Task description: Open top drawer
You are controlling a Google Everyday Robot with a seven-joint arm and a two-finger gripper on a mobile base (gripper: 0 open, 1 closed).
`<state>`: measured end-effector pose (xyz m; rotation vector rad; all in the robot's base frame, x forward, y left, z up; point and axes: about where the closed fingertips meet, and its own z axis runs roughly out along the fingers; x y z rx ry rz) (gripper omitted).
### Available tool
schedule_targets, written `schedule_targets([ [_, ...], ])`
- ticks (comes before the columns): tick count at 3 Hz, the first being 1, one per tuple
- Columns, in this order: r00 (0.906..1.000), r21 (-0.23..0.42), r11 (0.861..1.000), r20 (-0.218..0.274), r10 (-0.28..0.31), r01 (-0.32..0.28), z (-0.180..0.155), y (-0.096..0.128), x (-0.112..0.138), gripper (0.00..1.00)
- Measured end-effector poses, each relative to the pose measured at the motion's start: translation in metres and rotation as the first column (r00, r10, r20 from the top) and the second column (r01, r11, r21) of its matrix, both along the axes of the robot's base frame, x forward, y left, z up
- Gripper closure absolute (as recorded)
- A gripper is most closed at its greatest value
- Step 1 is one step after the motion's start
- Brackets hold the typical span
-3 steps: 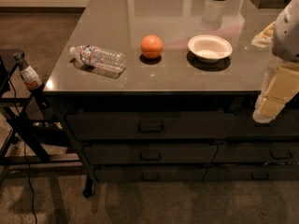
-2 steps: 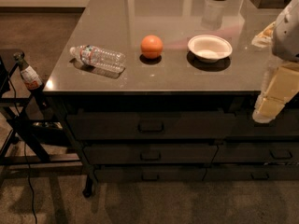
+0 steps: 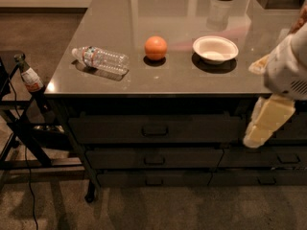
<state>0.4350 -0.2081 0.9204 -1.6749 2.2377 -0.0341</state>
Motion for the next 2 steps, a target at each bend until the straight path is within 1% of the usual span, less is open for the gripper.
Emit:
schedule_targets([
  [1, 0.9996, 0.009, 1.000, -0.019, -0.019, 0.020, -0.0484, 0.0060, 0.0054, 0.00],
  [2, 0.9996, 0.009, 1.000, -0.019, -0.019, 0.020, -0.0486, 0.0061, 0.0053, 0.00],
])
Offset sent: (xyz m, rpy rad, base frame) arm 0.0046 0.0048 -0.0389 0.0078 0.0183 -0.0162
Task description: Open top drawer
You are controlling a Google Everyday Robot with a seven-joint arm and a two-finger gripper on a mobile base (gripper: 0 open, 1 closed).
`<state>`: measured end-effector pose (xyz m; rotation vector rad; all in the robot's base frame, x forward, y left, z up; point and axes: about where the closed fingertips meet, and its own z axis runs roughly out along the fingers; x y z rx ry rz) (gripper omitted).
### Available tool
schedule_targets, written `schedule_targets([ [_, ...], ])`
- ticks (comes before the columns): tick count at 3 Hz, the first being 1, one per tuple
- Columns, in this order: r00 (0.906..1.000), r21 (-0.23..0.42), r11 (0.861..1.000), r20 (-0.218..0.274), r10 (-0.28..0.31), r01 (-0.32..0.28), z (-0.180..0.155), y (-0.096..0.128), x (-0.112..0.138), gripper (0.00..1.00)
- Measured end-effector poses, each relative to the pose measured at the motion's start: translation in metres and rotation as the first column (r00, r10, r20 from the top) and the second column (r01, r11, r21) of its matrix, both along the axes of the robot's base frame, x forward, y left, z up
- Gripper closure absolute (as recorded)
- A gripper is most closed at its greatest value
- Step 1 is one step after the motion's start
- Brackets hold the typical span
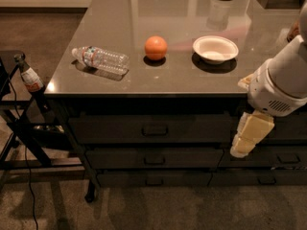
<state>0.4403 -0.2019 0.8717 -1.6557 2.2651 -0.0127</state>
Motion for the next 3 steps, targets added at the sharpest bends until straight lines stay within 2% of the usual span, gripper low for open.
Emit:
schedule_targets([
  [1, 0.9997, 0.032, 0.999, -0.022, -0.013, 0.014, -0.033, 0.016, -0.003, 0.00],
  [2, 0.9986, 0.100, 0.995, -0.050, -0.017, 0.022, -0.108, 0.058, 0.016, 0.00],
  [3, 0.9986, 0.100, 0.995, -0.050, -0.017, 0.022, -0.108, 0.058, 0.016, 0.00],
])
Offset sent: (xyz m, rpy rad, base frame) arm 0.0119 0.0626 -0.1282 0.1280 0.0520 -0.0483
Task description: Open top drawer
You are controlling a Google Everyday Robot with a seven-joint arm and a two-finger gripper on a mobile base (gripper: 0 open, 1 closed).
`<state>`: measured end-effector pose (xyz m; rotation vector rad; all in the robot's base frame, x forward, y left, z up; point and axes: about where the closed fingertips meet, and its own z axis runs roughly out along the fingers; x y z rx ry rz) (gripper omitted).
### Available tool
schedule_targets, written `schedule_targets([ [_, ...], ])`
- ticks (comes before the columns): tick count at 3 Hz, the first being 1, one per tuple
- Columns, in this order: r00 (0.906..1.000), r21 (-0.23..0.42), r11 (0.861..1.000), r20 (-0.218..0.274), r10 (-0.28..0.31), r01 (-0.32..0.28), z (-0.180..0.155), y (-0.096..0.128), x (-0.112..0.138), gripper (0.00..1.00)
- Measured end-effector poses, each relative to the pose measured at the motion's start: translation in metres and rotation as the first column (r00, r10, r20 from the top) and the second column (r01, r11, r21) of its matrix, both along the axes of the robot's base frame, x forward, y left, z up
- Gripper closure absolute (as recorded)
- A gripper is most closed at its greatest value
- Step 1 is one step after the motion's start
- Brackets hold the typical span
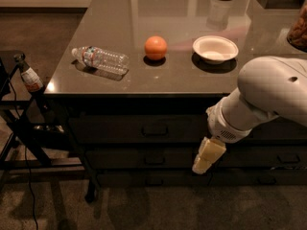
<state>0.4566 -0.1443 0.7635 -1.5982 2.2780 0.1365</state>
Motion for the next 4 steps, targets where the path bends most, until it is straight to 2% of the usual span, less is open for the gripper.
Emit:
schedule_targets([
  [1, 0.9998, 0.018, 1.000, 0.003, -0.020, 0.020, -0.019, 0.012, 0.013, 0.00],
  [2, 0.9990, 0.033, 0.999, 0.029, -0.035, 0.034, -0.042, 0.026, 0.040, 0.00],
  [4, 0.9964, 0.015, 0.999, 0.072, -0.044, 0.043, -0.076, 0.035, 0.085, 0.00],
])
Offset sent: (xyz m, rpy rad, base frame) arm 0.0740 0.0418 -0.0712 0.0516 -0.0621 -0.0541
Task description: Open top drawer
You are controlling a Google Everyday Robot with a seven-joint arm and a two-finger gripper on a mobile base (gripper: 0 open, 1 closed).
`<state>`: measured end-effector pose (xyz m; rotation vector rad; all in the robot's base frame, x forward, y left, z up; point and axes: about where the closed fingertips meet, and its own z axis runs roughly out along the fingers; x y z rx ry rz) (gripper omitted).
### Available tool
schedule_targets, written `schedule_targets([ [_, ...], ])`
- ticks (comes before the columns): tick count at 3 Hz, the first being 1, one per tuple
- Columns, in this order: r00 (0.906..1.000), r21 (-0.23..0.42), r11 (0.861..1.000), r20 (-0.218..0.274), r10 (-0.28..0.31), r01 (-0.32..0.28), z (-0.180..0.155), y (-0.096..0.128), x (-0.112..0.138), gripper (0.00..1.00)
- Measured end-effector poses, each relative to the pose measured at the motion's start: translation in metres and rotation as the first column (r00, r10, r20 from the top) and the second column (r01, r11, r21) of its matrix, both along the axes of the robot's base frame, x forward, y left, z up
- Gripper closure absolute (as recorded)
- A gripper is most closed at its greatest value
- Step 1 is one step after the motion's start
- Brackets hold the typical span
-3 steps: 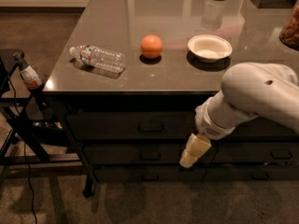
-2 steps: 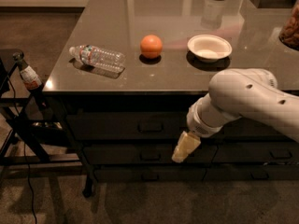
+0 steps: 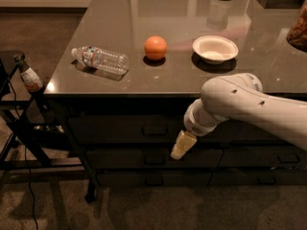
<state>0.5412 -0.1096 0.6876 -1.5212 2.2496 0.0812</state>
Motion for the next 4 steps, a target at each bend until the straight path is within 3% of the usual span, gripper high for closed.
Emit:
schedule_targets([
  [2, 0.9998, -0.012, 1.000, 0.010, 0.015, -0.015, -0.028, 0.003, 0.025, 0.00],
  [4, 0.9975, -0.042, 0.997, -0.015, 0.068, -0.069, -0.044, 0.005, 0.020, 0.00],
])
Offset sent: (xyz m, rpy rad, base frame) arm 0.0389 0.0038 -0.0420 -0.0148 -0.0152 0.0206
